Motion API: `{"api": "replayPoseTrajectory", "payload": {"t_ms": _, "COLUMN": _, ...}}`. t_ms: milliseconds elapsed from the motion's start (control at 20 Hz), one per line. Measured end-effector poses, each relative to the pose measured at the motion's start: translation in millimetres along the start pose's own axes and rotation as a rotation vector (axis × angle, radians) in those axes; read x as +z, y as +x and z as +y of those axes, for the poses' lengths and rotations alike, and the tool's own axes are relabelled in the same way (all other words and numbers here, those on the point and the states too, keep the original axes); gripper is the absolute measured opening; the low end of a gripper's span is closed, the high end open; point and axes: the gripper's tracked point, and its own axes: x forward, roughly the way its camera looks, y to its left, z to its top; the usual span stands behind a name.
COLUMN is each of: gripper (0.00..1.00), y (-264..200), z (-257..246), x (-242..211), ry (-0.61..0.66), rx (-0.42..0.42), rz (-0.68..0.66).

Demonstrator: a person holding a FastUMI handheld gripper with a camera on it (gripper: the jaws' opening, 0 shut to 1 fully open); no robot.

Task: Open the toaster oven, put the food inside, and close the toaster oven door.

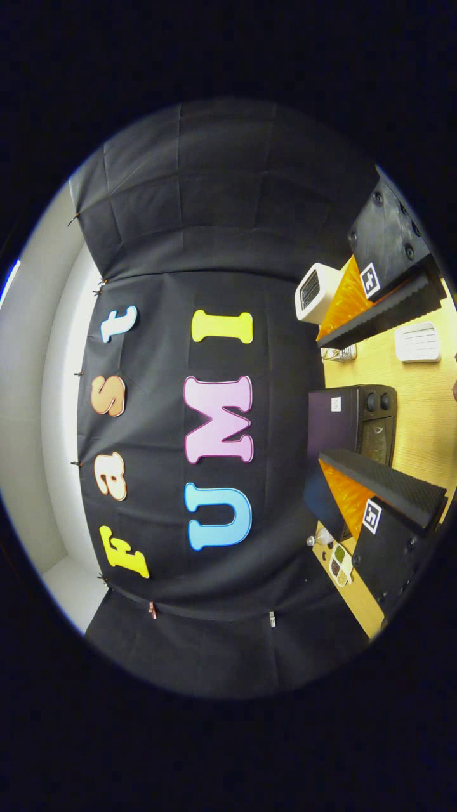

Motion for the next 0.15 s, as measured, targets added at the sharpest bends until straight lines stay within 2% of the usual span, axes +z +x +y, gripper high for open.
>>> {"api": "replayPoseTrajectory", "payload": {"t_ms": 150, "gripper": 0.98, "y": 8.4, "z": 5.7, "x": 5.5, "ry": 0.000, "rx": 0.046, "rz": -0.005}}
